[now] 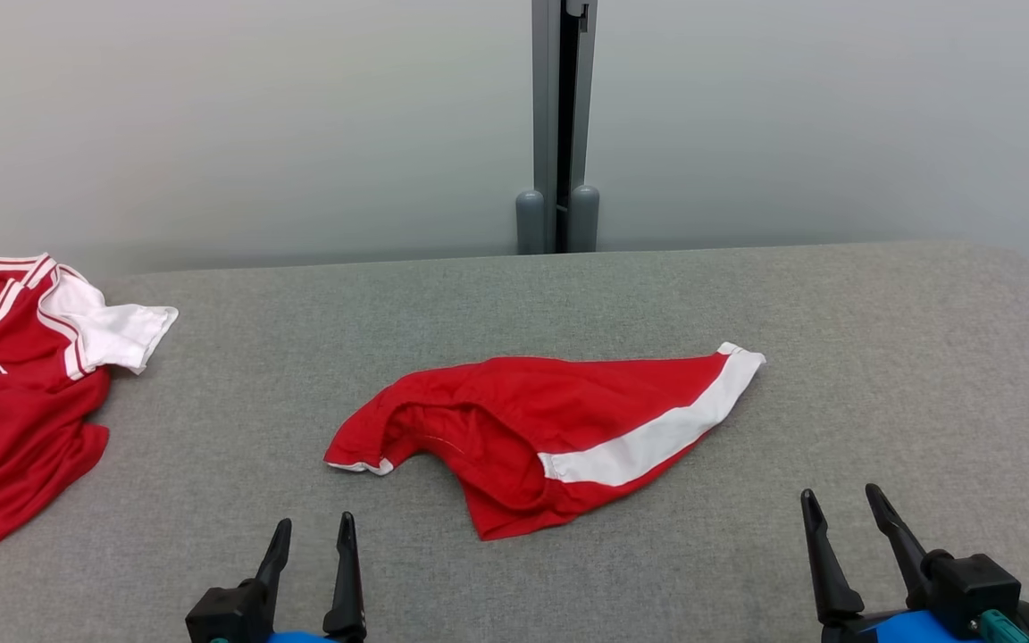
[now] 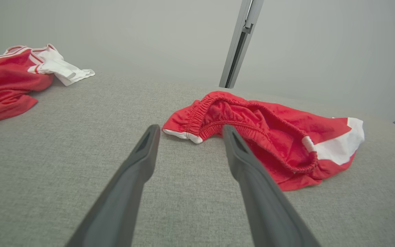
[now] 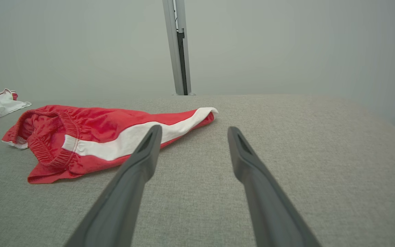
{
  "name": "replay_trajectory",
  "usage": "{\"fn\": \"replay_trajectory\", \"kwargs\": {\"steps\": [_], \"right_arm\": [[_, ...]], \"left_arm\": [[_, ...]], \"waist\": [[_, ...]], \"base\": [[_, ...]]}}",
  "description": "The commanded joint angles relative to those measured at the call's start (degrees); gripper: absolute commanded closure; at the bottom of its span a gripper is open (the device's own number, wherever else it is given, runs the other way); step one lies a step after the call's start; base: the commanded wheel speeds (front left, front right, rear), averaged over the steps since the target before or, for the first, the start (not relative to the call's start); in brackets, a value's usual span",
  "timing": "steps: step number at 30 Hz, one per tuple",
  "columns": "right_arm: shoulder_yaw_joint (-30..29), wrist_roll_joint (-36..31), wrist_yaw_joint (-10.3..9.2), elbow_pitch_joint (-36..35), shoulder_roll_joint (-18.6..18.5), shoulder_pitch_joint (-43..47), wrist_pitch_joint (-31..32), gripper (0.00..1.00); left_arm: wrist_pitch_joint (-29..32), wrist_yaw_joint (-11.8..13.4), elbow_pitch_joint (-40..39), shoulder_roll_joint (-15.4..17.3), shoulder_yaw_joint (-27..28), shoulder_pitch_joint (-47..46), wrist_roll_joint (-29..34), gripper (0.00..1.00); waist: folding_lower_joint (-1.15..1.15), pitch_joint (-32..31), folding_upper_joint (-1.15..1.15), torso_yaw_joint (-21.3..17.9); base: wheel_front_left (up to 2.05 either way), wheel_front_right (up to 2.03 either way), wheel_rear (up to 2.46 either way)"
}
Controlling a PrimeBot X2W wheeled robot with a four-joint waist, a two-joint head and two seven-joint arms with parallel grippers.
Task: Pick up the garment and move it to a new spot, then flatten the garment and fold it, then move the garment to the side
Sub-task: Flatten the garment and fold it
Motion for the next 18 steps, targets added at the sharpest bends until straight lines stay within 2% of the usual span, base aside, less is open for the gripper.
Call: {"fn": "replay_trajectory", "kwargs": {"steps": [1, 11, 18], "right_arm": [[-0.16, 0.0, 0.01, 0.0, -0.23, -0.57, -0.2, 0.0], [-0.75, -0.33, 0.01, -0.21, -0.23, -0.93, -0.2, 0.0], [-0.41, -0.81, 0.01, -0.19, -0.23, -1.95, -0.2, 0.0]], "left_arm": [[-0.16, 0.2, 0.23, -0.08, -0.47, -0.19, -0.29, 0.0], [-0.17, -0.61, -0.25, -0.1, -3.62, -2.92, -1.82, 0.0], [2.41, -2.6, 2.62, -0.04, -14.35, -10.49, -2.85, 0.0]], "waist": [[0.0, 0.05, 0.0, -0.01], [0.0, 0.7, 0.0, -0.03], [0.0, 1.89, 0.0, -1.08]], "base": [[0.0, 0.0, 0.0], [0.0, 0.0, 0.0], [0.0, 0.0, 0.0]]}}
